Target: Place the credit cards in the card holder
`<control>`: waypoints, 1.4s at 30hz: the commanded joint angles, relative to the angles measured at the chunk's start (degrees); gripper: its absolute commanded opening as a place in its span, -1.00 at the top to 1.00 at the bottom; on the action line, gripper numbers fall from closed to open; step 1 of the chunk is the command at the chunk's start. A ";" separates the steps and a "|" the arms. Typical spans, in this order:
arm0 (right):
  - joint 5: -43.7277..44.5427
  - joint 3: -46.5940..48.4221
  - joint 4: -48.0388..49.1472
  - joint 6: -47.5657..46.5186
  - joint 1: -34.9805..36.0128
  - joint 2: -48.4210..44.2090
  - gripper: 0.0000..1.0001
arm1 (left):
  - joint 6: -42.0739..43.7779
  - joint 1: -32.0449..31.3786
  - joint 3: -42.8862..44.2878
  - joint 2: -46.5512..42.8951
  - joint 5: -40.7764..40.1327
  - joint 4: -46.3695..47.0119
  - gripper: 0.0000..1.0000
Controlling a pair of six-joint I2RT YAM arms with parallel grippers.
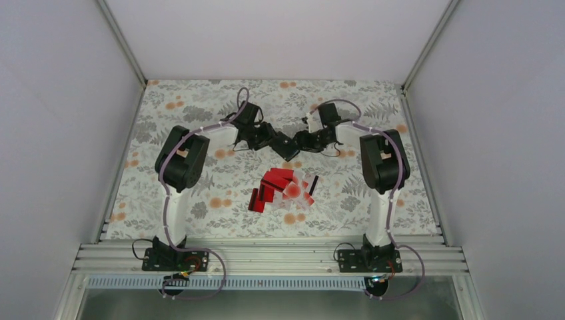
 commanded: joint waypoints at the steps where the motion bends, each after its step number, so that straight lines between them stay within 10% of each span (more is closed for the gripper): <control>1: -3.07 -1.08 -2.19 -0.10 4.23 -0.26 -0.20 | 1.39 0.89 2.41 2.56 0.31 -1.17 -0.13; 10: -4.79 1.85 -5.10 -0.37 8.83 -0.60 -0.22 | 11.73 5.32 4.12 1.14 -2.29 -7.43 -0.28; 17: 10.04 4.51 -10.14 -0.18 8.91 -3.35 -0.28 | 22.05 6.33 1.76 -5.19 -6.16 -13.50 -0.39; 42: 28.84 19.81 -19.19 7.62 17.59 2.24 -0.03 | 27.71 3.39 -7.20 -8.58 6.12 -9.12 0.39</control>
